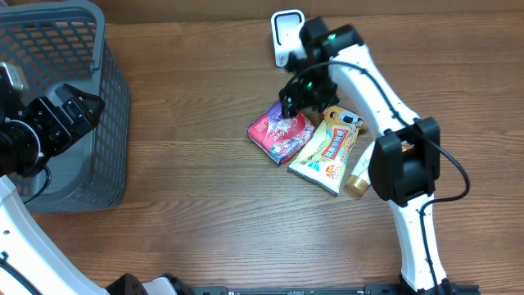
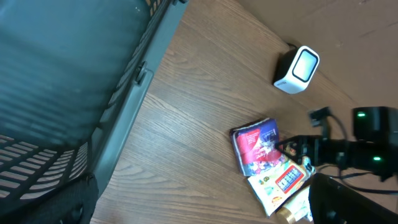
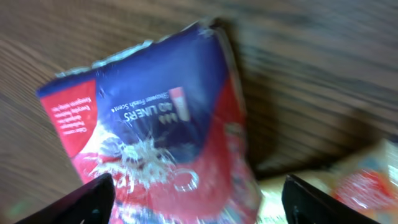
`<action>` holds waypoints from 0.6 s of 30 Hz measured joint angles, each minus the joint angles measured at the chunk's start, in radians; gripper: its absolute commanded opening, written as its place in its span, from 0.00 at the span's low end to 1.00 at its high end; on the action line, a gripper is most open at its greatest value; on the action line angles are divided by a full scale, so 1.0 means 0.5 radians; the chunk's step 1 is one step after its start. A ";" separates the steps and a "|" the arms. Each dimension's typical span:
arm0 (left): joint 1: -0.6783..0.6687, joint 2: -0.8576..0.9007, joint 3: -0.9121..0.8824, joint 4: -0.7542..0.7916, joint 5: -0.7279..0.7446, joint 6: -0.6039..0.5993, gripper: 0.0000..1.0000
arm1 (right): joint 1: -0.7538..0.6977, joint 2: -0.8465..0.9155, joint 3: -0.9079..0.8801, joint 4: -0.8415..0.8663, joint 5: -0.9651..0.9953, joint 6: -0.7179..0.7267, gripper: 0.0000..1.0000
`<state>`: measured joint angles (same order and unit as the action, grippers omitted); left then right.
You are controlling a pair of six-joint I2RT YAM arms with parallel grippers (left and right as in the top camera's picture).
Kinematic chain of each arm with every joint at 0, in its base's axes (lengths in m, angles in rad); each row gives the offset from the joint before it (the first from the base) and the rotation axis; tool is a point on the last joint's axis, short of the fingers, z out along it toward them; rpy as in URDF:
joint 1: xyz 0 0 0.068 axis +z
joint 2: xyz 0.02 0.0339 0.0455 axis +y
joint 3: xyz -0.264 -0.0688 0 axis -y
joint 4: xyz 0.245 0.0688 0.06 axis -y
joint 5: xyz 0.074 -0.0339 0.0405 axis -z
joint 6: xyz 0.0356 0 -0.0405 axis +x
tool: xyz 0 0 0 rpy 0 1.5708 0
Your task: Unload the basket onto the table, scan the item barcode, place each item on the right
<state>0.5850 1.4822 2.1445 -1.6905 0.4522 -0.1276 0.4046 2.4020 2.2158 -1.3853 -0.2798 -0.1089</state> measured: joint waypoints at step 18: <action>0.000 0.000 0.000 -0.001 0.000 0.000 1.00 | 0.000 -0.014 -0.276 0.296 -0.117 0.269 0.04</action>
<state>0.5850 1.4822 2.1445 -1.6909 0.4522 -0.1276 0.4046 2.3947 2.0777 -1.2373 -0.3382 0.0257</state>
